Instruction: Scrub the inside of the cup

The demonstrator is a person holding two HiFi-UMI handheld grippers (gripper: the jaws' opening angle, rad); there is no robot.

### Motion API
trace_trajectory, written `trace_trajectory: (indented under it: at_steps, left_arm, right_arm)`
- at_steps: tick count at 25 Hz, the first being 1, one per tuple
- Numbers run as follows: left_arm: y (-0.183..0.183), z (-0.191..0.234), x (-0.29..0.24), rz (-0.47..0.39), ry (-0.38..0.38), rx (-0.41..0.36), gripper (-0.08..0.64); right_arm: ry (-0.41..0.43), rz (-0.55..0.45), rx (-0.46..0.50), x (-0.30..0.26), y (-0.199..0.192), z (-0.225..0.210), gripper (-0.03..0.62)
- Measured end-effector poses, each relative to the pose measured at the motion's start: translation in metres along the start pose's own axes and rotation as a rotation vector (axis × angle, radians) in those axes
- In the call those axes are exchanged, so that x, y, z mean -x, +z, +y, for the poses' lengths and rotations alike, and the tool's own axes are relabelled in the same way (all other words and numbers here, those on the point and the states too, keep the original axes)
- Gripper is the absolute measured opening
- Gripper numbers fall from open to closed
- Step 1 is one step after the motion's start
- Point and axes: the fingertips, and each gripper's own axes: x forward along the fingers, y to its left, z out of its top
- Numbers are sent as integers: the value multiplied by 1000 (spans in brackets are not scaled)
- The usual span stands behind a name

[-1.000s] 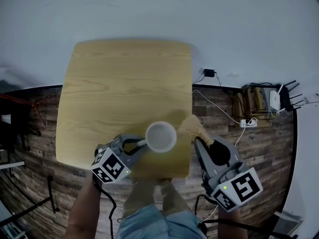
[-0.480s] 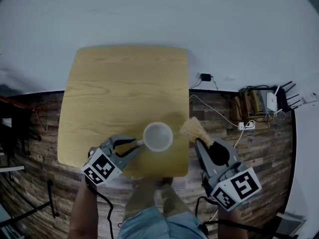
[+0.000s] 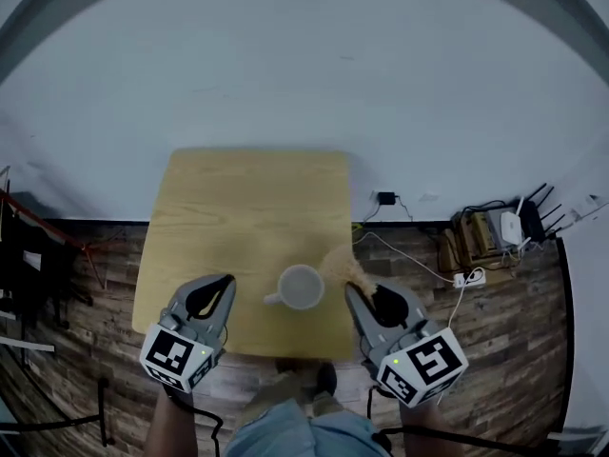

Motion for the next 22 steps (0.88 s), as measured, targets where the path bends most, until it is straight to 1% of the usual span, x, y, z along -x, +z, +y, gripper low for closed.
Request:
trace_trajectory:
  at_steps: [2,3,5,7,9,13,19,22]
  left_arm:
    - [27,-2,8,-72,67,63,20]
    - [38,-4,11,-98,101,77,20]
    - [55,-6,17,-134,177,95,20]
    - [70,-7,21,-165,251,135,20]
    - [82,-9,21,-196,297,160,20]
    - [99,-18,25,-232,335,125,20]
    - [105,-16,32,-254,357,128,20]
    - [108,-18,32,-261,362,110,20]
  right_arm:
    - [-4,-30,27,1,13,6,67]
    - [-7,-43,39,1,18,9,67]
    - [-11,-61,60,-1,26,15,67]
    - [-17,-76,80,-2,33,18,67]
    - [-21,-91,100,-3,40,21,66]
    - [-5,-113,133,-5,49,33,64]
    - [12,-129,183,-10,58,46,61]
    - [25,-131,191,-12,59,49,61]
